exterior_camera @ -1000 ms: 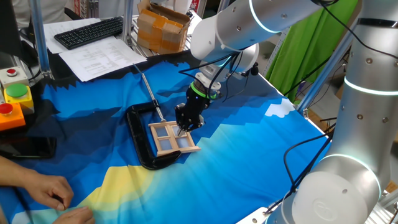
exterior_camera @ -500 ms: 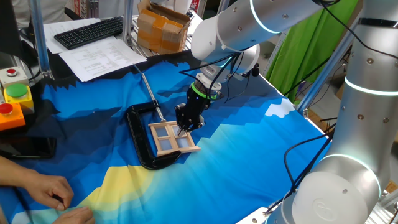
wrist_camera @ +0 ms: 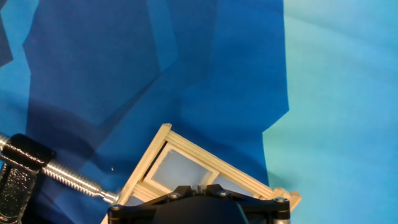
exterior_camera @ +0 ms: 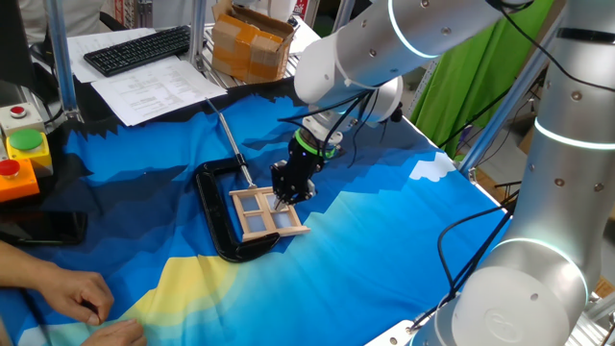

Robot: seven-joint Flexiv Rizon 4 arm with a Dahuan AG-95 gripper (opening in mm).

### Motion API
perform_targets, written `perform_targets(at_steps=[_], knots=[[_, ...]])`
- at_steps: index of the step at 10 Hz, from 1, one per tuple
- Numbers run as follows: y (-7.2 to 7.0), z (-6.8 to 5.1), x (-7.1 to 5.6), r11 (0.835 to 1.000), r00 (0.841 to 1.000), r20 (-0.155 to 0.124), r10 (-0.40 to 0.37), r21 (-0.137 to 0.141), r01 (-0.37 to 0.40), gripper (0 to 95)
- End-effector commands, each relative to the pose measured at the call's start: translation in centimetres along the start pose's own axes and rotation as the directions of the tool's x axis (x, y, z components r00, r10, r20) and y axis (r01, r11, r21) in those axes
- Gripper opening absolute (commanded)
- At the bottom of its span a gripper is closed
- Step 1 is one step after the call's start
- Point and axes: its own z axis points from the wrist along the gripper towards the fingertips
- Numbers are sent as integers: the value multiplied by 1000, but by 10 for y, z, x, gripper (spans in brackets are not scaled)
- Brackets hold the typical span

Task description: Open a sliding window

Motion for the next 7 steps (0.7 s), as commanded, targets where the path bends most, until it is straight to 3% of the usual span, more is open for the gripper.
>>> perform_targets(at_steps=[1, 2, 4, 7], knots=[[1, 0, 0, 999, 999, 11, 45, -23, -45, 0], [1, 0, -1, 998, 998, 17, 55, -26, -55, 0], [3, 0, -1, 998, 996, 60, 66, -17, -65, 0], [3, 0, -2, 997, 995, 66, 78, -15, -78, 0]])
